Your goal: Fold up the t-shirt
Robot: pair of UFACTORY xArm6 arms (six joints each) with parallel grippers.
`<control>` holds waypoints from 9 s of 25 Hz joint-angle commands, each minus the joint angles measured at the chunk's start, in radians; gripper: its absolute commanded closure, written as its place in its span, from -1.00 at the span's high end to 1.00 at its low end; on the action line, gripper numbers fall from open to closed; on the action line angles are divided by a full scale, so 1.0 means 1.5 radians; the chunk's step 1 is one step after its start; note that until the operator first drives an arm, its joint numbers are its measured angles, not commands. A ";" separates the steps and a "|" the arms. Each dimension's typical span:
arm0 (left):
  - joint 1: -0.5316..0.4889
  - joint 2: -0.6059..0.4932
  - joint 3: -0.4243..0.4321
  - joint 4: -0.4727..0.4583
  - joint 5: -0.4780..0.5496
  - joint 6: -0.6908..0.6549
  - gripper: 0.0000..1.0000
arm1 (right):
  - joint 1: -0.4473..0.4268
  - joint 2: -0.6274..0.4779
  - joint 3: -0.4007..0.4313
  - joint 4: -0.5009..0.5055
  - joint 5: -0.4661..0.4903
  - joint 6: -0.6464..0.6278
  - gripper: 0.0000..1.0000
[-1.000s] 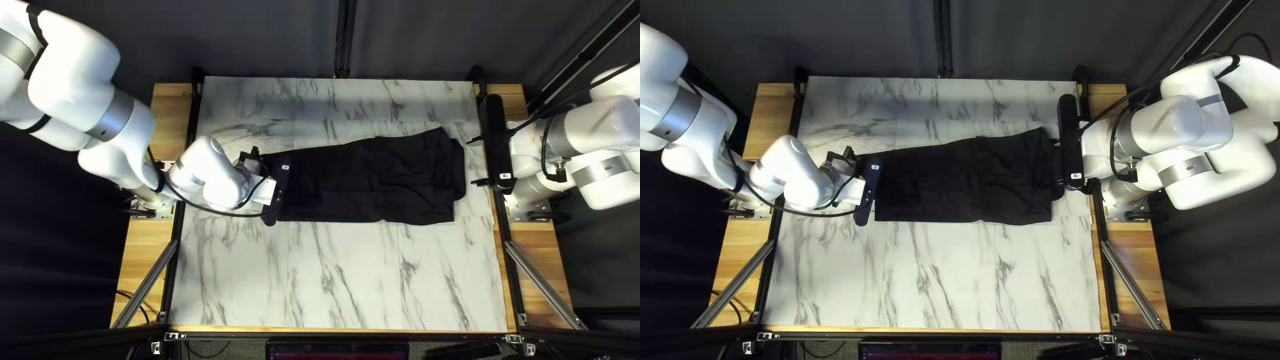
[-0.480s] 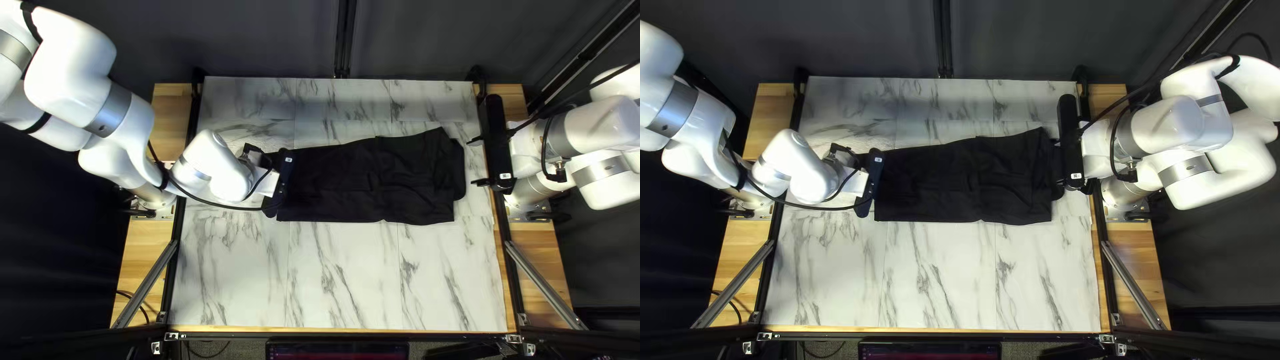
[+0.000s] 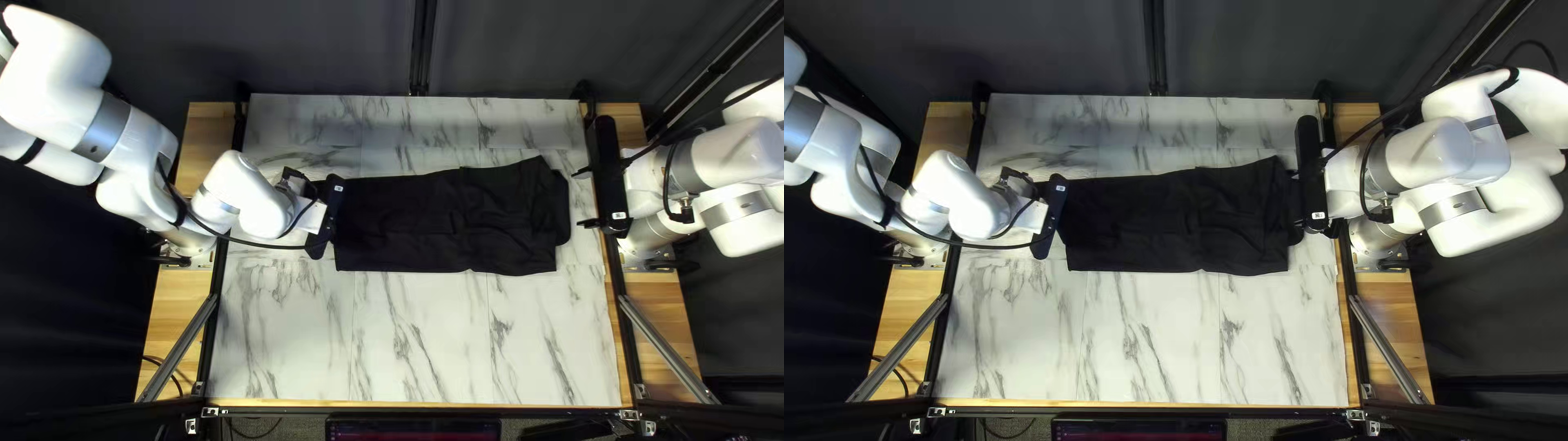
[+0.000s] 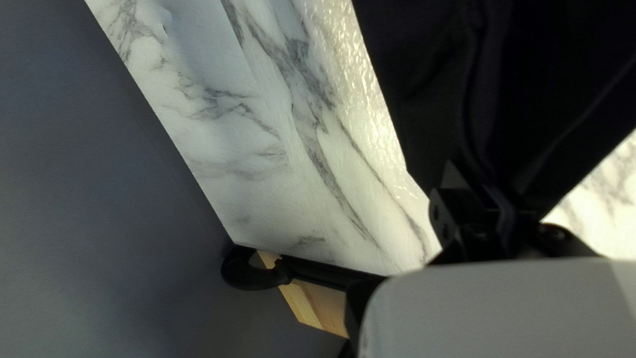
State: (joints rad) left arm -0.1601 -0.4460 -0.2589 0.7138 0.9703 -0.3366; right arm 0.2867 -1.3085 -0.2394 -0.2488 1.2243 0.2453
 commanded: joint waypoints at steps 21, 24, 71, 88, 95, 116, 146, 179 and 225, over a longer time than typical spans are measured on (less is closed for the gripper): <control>0.017 0.149 -0.176 0.079 0.028 0.062 -1.00 | 0.000 0.000 0.000 0.000 0.000 0.000 1.00; 0.024 0.162 -0.196 0.087 0.026 0.074 -1.00 | 0.000 0.000 0.000 0.000 0.000 0.000 1.00; 0.030 0.337 -0.370 0.097 -0.052 0.177 1.00 | 0.000 0.000 0.000 0.000 0.000 0.000 1.00; 0.046 0.030 -0.133 0.020 -0.175 0.564 1.00 | 0.000 0.000 0.000 0.000 0.000 0.000 1.00; 0.036 0.025 -0.208 -0.127 -0.116 0.680 1.00 | 0.000 0.000 0.000 0.000 0.000 0.000 1.00; 0.018 0.223 -0.382 -0.267 -0.003 0.909 1.00 | 0.000 0.000 0.000 0.000 0.000 0.000 1.00; 0.050 0.425 -0.449 -0.338 0.056 1.202 -0.73 | 0.000 0.000 0.000 0.000 0.000 0.000 1.00; 0.039 0.446 -0.541 -0.291 0.025 1.096 -0.99 | 0.000 0.000 0.000 0.000 0.000 0.000 1.00; 0.031 0.652 -0.742 -0.413 0.229 0.789 -1.00 | 0.000 0.000 0.000 0.000 0.000 0.000 1.00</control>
State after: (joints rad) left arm -0.1189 0.5231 -1.3671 0.0999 1.3001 0.8609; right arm 0.2867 -1.3085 -0.2394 -0.2488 1.2243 0.2453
